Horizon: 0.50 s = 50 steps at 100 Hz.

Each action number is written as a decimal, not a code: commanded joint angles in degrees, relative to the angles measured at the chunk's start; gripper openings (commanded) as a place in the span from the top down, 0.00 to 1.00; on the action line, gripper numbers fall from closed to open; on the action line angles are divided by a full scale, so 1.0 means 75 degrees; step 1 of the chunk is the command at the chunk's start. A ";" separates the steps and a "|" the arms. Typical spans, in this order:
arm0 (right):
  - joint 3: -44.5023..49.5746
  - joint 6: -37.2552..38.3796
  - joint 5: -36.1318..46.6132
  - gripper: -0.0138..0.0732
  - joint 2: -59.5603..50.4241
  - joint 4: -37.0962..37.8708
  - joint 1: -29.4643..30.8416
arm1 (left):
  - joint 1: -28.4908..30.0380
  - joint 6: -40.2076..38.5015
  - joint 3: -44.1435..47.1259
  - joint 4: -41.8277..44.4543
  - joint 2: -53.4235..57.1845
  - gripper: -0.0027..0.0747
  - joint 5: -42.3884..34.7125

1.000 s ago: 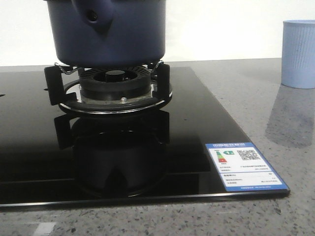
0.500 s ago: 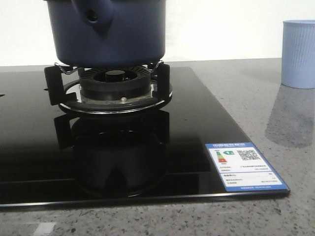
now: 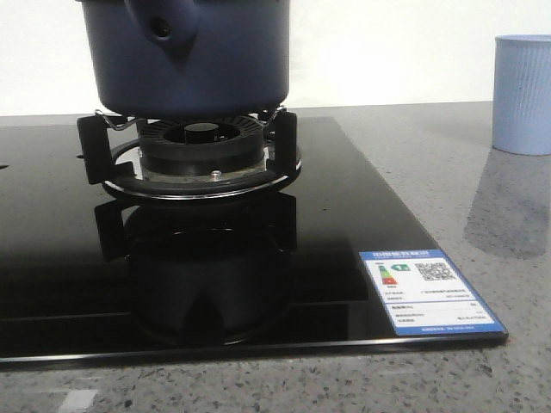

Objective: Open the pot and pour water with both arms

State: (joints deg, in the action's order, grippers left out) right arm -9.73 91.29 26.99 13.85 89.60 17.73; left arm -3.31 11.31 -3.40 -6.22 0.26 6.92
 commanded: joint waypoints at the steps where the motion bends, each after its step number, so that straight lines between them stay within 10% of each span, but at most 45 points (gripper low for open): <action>1: -0.0199 -0.0059 -0.0080 0.91 0.0046 -0.0197 0.0013 | 0.0306 -0.0722 0.0113 0.0430 -0.0017 0.99 -0.0551; 50: -0.0199 -0.0059 -0.0080 0.91 0.0046 -0.0185 0.0013 | 0.0909 -0.0854 0.0533 0.0342 0.0211 0.99 -0.0420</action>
State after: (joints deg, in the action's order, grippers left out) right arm -9.73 91.29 26.99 13.85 89.72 17.73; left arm 3.40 5.48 0.06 -3.25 0.26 7.74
